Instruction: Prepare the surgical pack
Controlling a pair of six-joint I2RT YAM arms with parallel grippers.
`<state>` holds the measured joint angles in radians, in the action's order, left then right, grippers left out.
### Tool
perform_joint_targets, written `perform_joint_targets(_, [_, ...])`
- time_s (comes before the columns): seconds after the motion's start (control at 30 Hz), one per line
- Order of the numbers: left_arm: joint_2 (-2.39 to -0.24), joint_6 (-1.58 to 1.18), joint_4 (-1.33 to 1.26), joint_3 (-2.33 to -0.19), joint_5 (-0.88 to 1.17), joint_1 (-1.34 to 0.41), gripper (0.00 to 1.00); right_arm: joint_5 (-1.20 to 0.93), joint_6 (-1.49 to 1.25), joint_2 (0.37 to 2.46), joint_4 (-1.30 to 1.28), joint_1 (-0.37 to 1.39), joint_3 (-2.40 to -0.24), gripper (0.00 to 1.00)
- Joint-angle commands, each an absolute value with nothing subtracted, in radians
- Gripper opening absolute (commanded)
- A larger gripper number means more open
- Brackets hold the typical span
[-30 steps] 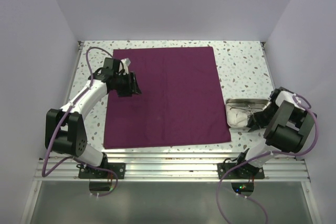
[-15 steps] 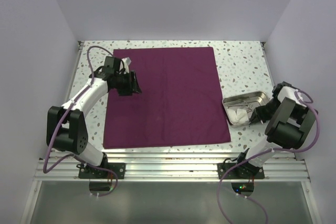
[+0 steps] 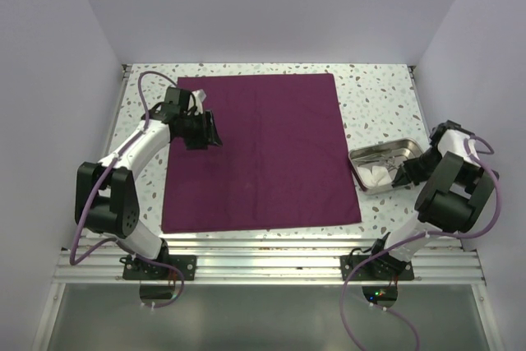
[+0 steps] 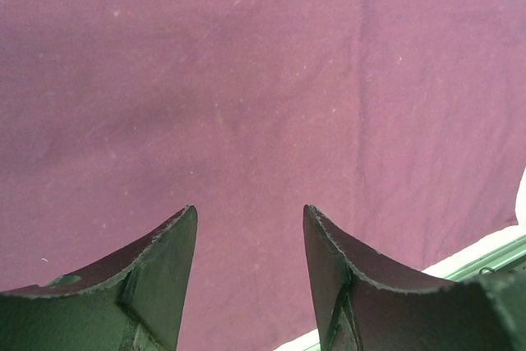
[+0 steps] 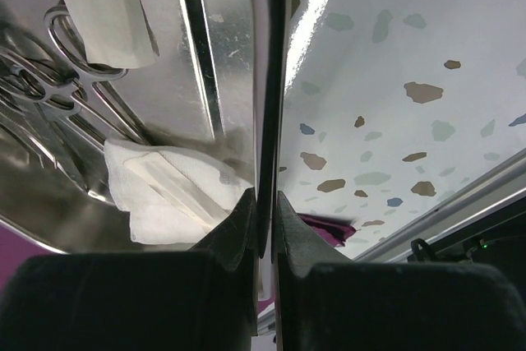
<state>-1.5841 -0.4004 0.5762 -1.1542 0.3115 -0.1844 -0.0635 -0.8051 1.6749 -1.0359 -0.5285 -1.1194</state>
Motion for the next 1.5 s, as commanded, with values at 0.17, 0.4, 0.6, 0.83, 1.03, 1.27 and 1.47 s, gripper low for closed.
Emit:
perform_joint_targets(0.17, [-1.595,-0.377,0.589,-1.196,0.316,-0.176,0.58,-0.106,-0.755,1.617,-1.035,-0.528,-1.152,0.00])
perform_joint_targets(0.4, [-1.600,-0.377,0.591,-1.198,0.318,-0.176,0.58,-0.156,-0.742,1.588,-1.015,-0.529,-1.143,0.00])
perform_joint_targets(0.6, [-1.608,-0.377,0.589,-1.201,0.321,-0.176,0.58,-0.179,-0.741,1.580,-1.016,-0.529,-1.152,0.00])
perform_joint_targets(0.83, [-1.611,-0.374,0.592,-1.204,0.308,-0.176,0.58,-0.215,-0.741,1.577,-1.020,-0.525,-1.201,0.00])
perform_joint_targets(1.03, [-1.623,-0.376,0.606,-1.230,0.262,-0.172,0.58,-0.222,-0.771,1.597,-1.017,-0.405,-1.259,0.00])
perform_joint_targets(1.27, [-1.634,-0.393,0.606,-1.232,0.249,-0.117,0.59,-0.209,-0.870,1.673,-0.930,-0.099,-1.336,0.00])
perform_joint_targets(1.47, [-1.614,-0.436,0.604,-1.200,0.247,-0.080,0.59,-0.236,-0.890,1.784,-0.838,0.092,-1.393,0.00])
